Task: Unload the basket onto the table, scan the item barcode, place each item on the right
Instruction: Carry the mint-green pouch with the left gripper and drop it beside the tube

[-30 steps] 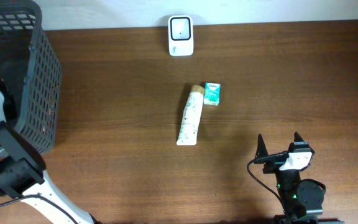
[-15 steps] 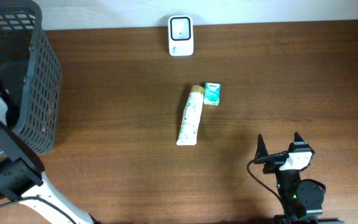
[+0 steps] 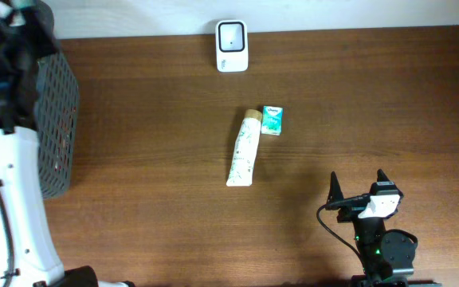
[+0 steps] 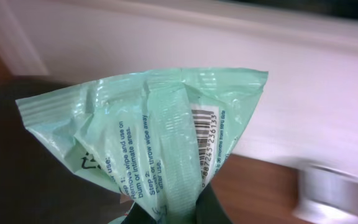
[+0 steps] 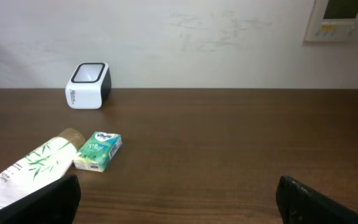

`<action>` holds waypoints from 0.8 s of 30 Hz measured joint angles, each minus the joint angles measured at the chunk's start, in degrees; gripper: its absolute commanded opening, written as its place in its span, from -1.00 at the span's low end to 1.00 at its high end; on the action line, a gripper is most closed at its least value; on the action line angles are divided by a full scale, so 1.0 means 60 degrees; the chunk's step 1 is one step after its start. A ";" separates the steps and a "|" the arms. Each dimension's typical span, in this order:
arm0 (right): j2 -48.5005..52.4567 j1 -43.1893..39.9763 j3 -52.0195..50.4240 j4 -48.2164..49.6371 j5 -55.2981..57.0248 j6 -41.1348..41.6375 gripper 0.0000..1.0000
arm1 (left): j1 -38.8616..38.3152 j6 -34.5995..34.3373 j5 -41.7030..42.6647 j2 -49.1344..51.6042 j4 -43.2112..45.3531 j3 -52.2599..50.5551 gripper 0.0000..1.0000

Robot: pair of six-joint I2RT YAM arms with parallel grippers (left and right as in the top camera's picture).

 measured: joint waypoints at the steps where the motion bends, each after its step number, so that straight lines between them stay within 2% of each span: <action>1: 0.0000 0.0000 0.0000 0.0000 0.0000 -0.0004 0.97 | -0.0382 -0.0364 0.0987 -0.0004 -0.0062 0.0000 -1.00; 4: 0.0000 0.0000 0.0000 0.0004 0.0004 -0.0004 0.97 | -0.1865 -0.1169 0.3078 0.0106 -0.1162 -0.0004 -1.00; 6: 0.0000 0.0000 0.0000 0.0000 0.0000 0.0000 0.97 | -0.2586 -0.1322 0.3428 0.0346 -0.1902 0.0011 -1.00; 8: 0.0000 0.0000 0.0000 0.0000 0.0000 0.0004 0.97 | -0.3475 -0.1446 0.3235 0.1140 -0.2477 -0.0058 -1.00; 13: 0.0000 0.0000 0.0000 0.0000 0.0000 0.0000 0.97 | -0.4528 -0.1767 0.2051 0.3366 -0.3526 -0.0124 -1.00; 15: 0.0000 0.0000 0.0000 0.0000 0.0000 0.0000 0.97 | -0.4867 -0.2186 0.1898 0.4462 -0.3767 -0.0160 -0.85; 17: 0.0000 0.0000 0.0000 0.0000 0.0000 0.0000 0.97 | -0.5093 -0.2430 0.1847 0.5133 -0.3865 -0.0160 -0.81; 18: 0.0000 0.0000 0.0000 0.0000 0.0000 0.0000 0.97 | -0.5238 -0.2528 0.1810 0.5548 -0.3916 -0.0164 -0.66; 19: 0.0000 0.0000 0.0000 0.0000 0.0000 0.0000 0.97 | -0.5377 -0.2565 0.1781 0.5858 -0.3971 -0.0168 -0.03; 20: 0.0000 0.0000 0.0000 0.0000 0.0000 -0.0004 0.97 | -0.5515 -0.2605 0.1759 0.6091 -0.4003 -0.0168 0.74; 21: 0.0000 0.0000 0.0000 0.0000 0.0000 0.0000 0.97 | -0.5614 -0.2645 0.1759 0.6193 -0.4014 -0.0168 0.98; 24: 0.0000 0.0000 0.0000 0.0000 0.0000 0.0004 0.97 | -0.5887 -0.2674 0.1774 0.6247 -0.4124 -0.0131 0.98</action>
